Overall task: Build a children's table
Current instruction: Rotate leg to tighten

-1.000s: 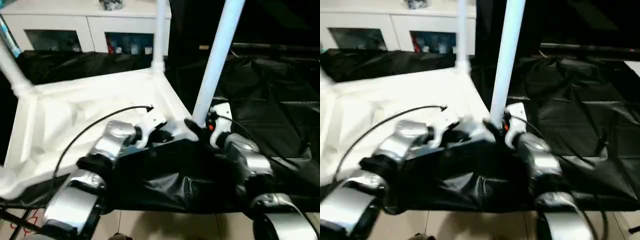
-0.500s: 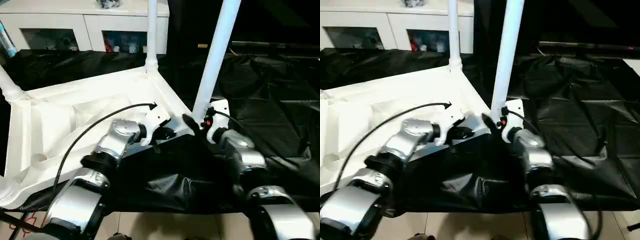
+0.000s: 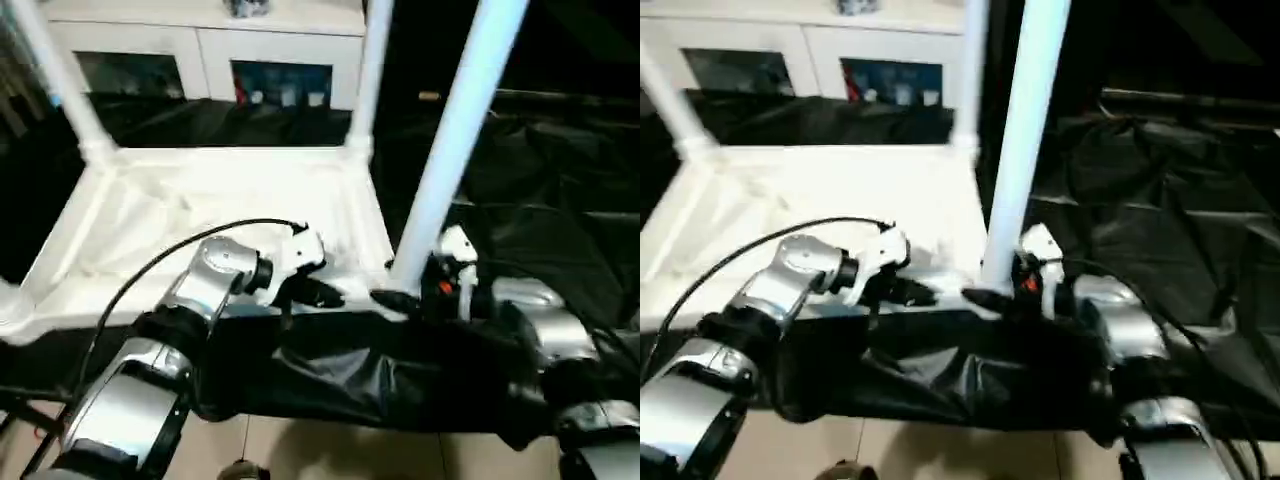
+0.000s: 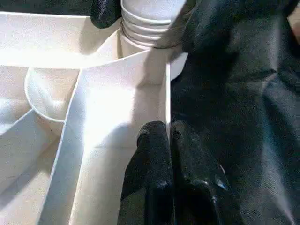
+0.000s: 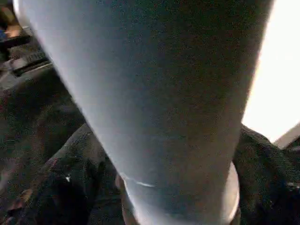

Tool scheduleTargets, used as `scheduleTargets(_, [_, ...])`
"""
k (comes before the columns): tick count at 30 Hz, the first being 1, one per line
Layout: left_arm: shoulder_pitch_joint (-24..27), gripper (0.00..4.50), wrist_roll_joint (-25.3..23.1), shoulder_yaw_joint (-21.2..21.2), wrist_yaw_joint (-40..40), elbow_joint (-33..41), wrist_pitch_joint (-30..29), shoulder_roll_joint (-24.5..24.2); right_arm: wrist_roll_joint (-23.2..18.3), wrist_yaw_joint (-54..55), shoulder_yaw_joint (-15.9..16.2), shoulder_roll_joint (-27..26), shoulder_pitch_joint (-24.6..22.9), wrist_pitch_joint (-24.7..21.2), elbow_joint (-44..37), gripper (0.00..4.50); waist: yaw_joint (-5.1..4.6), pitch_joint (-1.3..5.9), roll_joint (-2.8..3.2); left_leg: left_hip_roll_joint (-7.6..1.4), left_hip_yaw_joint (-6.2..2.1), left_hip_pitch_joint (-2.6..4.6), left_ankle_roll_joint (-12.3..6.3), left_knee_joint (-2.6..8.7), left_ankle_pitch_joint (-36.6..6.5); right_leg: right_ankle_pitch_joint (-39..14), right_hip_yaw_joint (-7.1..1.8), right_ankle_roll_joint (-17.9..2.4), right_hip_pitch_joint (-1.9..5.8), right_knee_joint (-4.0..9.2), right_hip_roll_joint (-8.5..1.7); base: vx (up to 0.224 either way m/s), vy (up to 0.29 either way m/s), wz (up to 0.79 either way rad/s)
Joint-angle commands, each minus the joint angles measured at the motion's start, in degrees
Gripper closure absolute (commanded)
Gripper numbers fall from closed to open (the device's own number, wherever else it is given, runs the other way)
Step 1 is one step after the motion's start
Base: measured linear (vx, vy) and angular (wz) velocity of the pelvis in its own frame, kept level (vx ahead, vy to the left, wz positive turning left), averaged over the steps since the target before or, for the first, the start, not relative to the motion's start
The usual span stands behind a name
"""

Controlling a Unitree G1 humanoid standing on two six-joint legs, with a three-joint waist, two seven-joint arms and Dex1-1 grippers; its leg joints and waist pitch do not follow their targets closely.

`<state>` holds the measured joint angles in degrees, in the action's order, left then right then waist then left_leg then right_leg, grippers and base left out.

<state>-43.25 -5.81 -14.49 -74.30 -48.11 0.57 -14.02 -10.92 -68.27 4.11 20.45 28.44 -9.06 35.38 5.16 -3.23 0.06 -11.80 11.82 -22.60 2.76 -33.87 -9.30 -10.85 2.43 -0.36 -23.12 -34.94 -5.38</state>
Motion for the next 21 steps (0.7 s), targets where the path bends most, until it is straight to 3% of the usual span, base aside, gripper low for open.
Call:
scheduleTargets(1, [-1.7, 4.50, 1.6, 0.0, 0.6, 0.6, 1.1, 0.8, -0.4, -3.9, 3.2, -1.1, -1.2, -1.4, -2.3, 1.05, -0.25, 3.96, -0.15, -1.80, -0.71, 1.88, -2.17, 4.13, -14.4, -9.6, -1.57, -13.9, 2.25, 4.14, -2.57, 0.000, 0.000, 0.00])
scheduleTargets(2, [-1.7, 4.50, 1.6, 0.1, 0.5, 0.5, 1.1, 0.7, -0.2, -3.7, 3.3, -1.2, -1.2, -1.3, -2.4, 1.14, -0.23, 4.00, -0.16, -1.80, -0.72, 1.85, -2.15, 4.12, -14.2, -9.3, -1.56, -13.9, 2.28, 4.09, -2.62, 0.000, 0.000, 0.00])
scheduleTargets(3, [-1.8, 4.50, 1.5, 0.1, 0.5, 0.4, 1.2, 0.6, 0.0, -3.4, 3.3, -1.3, -1.2, -1.3, -2.3, 1.26, -0.18, 4.03, 0.59, -1.80, -0.81, 1.90, -1.90, 4.12, -14.1, -8.9, -1.56, -14.1, 2.21, 3.99, -2.66, 0.000, 0.000, 0.00])
scheduleTargets(4, [-1.9, 4.50, 1.5, 0.2, 0.4, 0.2, 1.3, 0.6, -0.1, -3.3, 3.3, -1.3, -1.3, -1.6, -2.7, 1.38, -0.39, 4.02, 0.16, -1.74, -0.74, 1.84, -1.78, 4.12, -14.3, -8.5, -1.52, -14.1, 2.25, 4.07, -2.55, 0.000, 0.000, 0.00])
scheduleTargets(12, [-1.6, 4.50, 1.9, 0.9, 1.6, 0.2, 0.9, 1.2, -0.3, 1.0, 2.9, -3.3, -2.1, -2.5, -4.3, 1.70, -0.55, 3.95, 0.25, -1.73, -0.80, 1.90, -1.12, 4.30, -15.6, -10.2, -1.51, -13.8, 2.22, 4.23, -2.56, 0.000, 0.000, 0.00])
scheduleTargets(14, [-1.9, 4.50, 2.0, 1.6, 4.1, -0.1, 0.3, 2.0, 1.4, 8.3, 1.6, -5.7, -1.2, -1.1, -1.9, 1.72, -0.78, 3.85, 0.18, -1.74, -0.82, 1.92, -0.65, 4.39, -16.3, -11.9, -1.58, -13.4, 2.06, 4.38, -2.59, 0.000, 0.000, 0.00])
scheduleTargets(16, [-2.4, 4.50, 2.0, 2.4, 7.1, -0.7, -0.5, 3.2, 3.0, 18.5, -0.8, -8.6, 0.9, 0.4, 2.9, 1.72, -1.29, 3.75, 0.29, -1.60, -1.01, 2.05, 0.74, 4.54, -18.1, -15.3, -1.65, -12.7, 1.71, 4.66, -2.86, 0.000, 0.000, 0.00])
scheduleTargets(18, [-2.9, 4.50, 1.8, 2.7, 10.5, -1.8, -1.3, 5.0, 3.4, 27.5, -3.2, -11.5, 3.2, 1.8, 8.1, 1.73, -2.73, 3.56, 0.27, -1.38, -1.36, 2.06, 2.13, 4.73, -20.4, -20.1, -1.56, -11.5, 1.59, 5.15, -2.84, 0.000, 0.000, 0.00])
scheduleTargets(21, [-3.2, 4.50, 1.4, 2.7, 12.6, -2.4, -1.5, 6.0, 3.1, 31.4, -4.5, -12.9, 4.4, 1.8, 10.4, 1.73, -3.30, 3.65, 0.13, -1.35, -1.34, 2.02, 1.63, 4.68, -20.6, -19.6, -1.66, -11.1, 1.60, 5.38, -2.67, 0.000, 0.000, 0.00])
